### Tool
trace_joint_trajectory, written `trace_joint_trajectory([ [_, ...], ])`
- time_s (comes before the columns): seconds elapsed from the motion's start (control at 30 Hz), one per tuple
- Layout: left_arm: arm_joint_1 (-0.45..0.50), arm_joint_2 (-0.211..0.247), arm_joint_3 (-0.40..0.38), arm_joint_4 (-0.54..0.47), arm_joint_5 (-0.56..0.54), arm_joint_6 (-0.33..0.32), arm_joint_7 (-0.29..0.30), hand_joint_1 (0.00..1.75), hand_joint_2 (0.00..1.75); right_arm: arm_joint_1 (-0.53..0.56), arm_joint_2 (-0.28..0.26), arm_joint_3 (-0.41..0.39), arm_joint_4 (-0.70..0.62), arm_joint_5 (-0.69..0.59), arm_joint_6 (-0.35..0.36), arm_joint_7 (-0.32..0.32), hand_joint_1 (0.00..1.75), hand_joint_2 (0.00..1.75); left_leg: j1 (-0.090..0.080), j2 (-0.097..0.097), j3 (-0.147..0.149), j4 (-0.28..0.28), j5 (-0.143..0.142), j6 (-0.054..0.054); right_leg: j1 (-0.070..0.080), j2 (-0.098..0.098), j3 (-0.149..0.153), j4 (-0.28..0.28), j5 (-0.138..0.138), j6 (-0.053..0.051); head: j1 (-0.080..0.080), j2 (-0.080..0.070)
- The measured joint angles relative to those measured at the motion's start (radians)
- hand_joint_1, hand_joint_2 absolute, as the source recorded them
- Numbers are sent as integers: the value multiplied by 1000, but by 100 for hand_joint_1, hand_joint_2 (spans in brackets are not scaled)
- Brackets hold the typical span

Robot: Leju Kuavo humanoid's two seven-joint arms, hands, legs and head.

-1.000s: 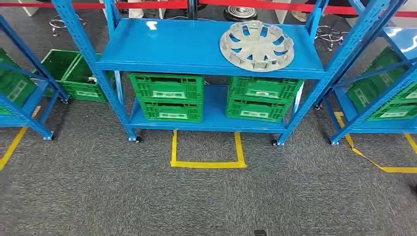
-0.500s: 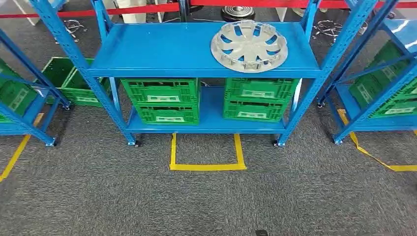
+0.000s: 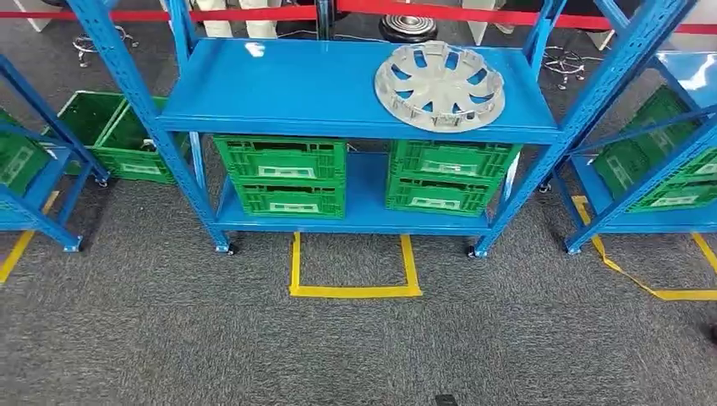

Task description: Take the parts from the cabinet and place them on the table.

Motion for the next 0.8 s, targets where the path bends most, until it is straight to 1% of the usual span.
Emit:
trace_joint_trajectory([
  [0.03, 1, 0, 0, 0, 0, 0, 0, 0, 0, 1, 0, 0, 0, 0, 0, 0, 0, 0, -4, 1, 1, 0, -2, 3, 0, 0, -43, 79, -25, 0, 3, 0],
  [0.07, 1, 0, 0, 0, 0, 0, 0, 0, 0, 4, 0, 0, 0, 0, 0, 0, 0, 0, -7, 1, 4, 0, -4, 6, 0, 0, -65, 112, -21, -3, 6, 0],
  [0.1, 1, 0, 0, 0, 0, 0, 0, 0, 0, 6, 1, 0, 0, 0, 0, 0, 0, 0, -11, 1, 8, 0, -6, 9, 3, 0, -62, 94, 9, -9, 8, 0],
  [0.13, 1, -1, 0, 0, 0, 0, 0, 0, 0, 5, 0, 0, 0, 0, 0, 0, 0, 0, -16, -1, 13, 0, -9, 11, 7, 0, -43, 40, 53, -18, 12, 0],
  [0.17, 1, -1, 0, 0, 0, 0, 0, 0, 0, 4, 0, 0, 0, 0, 0, 0, 0, 0, -21, -2, 19, 0, -12, 11, 12, 1, -10, -40, 104, -30, 19, 0],
  [0.2, 1, -2, 0, 0, 0, 0, 0, 0, 0, 3, 0, 0, 0, 0, 0, 0, 0, 0, -22, -2, 25, 0, -15, 12, 22, 1, 26, -129, 154, -50, 26, 0],
  [0.23, 0, -9, 0, 0, 0, -1, 0, 0, 0, 2, -7, 0, 0, 0, 0, 0, 0, 0, -25, -2, 26, -1, -18, 10, 26, -2, 43, -154, 140, -69, 19, 0],
  [0.27, -1, -7, 0, 0, 0, 0, 0, 0, 0, 2, -6, 0, 0, 0, 0, 0, 0, 0, -22, -4, 21, 1, -18, 7, 29, -3, 49, -177, 145, -69, 17, 0],
  [0.3, -1, -7, 0, 0, 0, 0, 0, 0, 0, 0, -6, 0, 0, 0, 0, 0, 0, 0, -21, -3, 17, 0, -16, 1, 32, -5, 49, -184, 138, -71, 27, 0],
  [0.33, -1, -7, 0, 0, 0, -1, 0, 0, 0, 0, -6, 0, 0, 0, 0, 0, 0, 0, -18, -2, 17, -3, -15, -3, 34, -4, 49, -185, 138, -71, 27, 0],
  [0.37, -2, -7, 0, 0, 0, -1, 0, 0, 0, 3, -6, 0, 1, 0, 0, 0, 0, 0, -20, -2, 21, -9, -14, -8, 32, -4, 55, -198, 141, -73, 26, 0],
  [0.4, 0, -3, 0, 0, 0, -1, 0, 0, 0, 5, -1, 0, 0, 0, 0, 0, 0, 0, -20, -2, 25, -3, -25, -11, 17, -10, 71, -225, 154, -65, 33, 0],
  [0.43, 0, -4, 0, 0, 0, -1, 0, 0, 0, 3, -4, 0, 2, 0, -1, 0, 0, 0, -22, -4, 16, 18, -41, -19, 16, -9, 81, -239, 157, -69, 27, 0],
  [0.47, -1, -5, 0, 0, 0, -1, 0, 0, 0, 1, -4, 0, 2, 0, -1, 0, 0, 0, -18, -5, -15, 76, -76, -25, 14, -10, 83, -242, 159, -71, 18, 0],
  [0.5, -1, -4, 0, 0, 0, -1, 0, 0, 0, 0, -3, 0, 2, 0, -1, 0, 0, 0, -12, -6, -54, 150, -110, -33, 13, -10, 83, -242, 159, -71, 10, 0],
  [0.53, 0, -3, 0, 0, 0, -1, 0, 0, 0, 0, 0, 0, 2, 0, 0, 0, 0, 0, -6, -7, -89, 213, -132, -41, 13, -10, 84, -241, 157, -70, 5, 0],
  [0.57, 1, -3, 0, 0, 0, -1, 0, 0, 0, 1, 0, 0, 2, 0, 0, 0, 0, 0, 0, -6, -115, 254, -138, -47, 11, -10, 84, -240, 155, -67, 3, 0],
  [0.6, 3, -2, 0, 0, 0, -1, 0, 0, 0, 2, 0, 0, 2, 0, 0, 0, 0, 0, 5, -5, -122, 253, -119, -54, 8, -9, 85, -237, 152, -62, 0, 0],
  [0.63, 3, -1, 0, 0, 0, -1, 0, 0, 0, 3, 0, 0, 2, 0, 0, 0, 0, 0, 10, -4, -106, 211, -79, -60, 3, -8, 87, -233, 147, -55, -5, 0],
  [0.67, 3, -1, 0, 0, 0, -1, 0, 0, 0, 3, 0, 0, 2, 0, 0, 0, 0, 0, 16, -2, -71, 136, -26, -68, -3, -6, 90, -226, 141, -47, -11, 0],
  [0.7, 2, 0, 0, 0, 0, -1, 0, 0, 0, 2, 0, 0, 2, 0, 0, 0, 0, 0, 23, 2, -30, 51, 21, -76, -8, -5, 92, -216, 131, -37, -15, 0],
  [0.73, 2, -2, 0, 0, 0, -1, 0, 0, 0, 2, -1, 0, 2, 0, 0, 0, 0, 0, 21, 3, -14, 28, -1, -86, -7, -3, 90, -207, 122, -27, -24, 0],
  [0.77, 1, -5, 0, 0, 0, -1, 0, 0, 0, -1, -3, 0, 3, 0, 0, 0, 0, 0, 20, 2, -12, 16, -2, -67, -2, -2, 85, -191, 114, -18, -39, 0],
  [0.8, 1, -4, 0, 0, 0, -1, 0, 0, 0, -1, -2, 0, 3, 0, 0, 0, 0, 0, 19, 2, -16, 23, -4, -49, 0, -1, 85, -194, 115, -15, -29, 0],
])
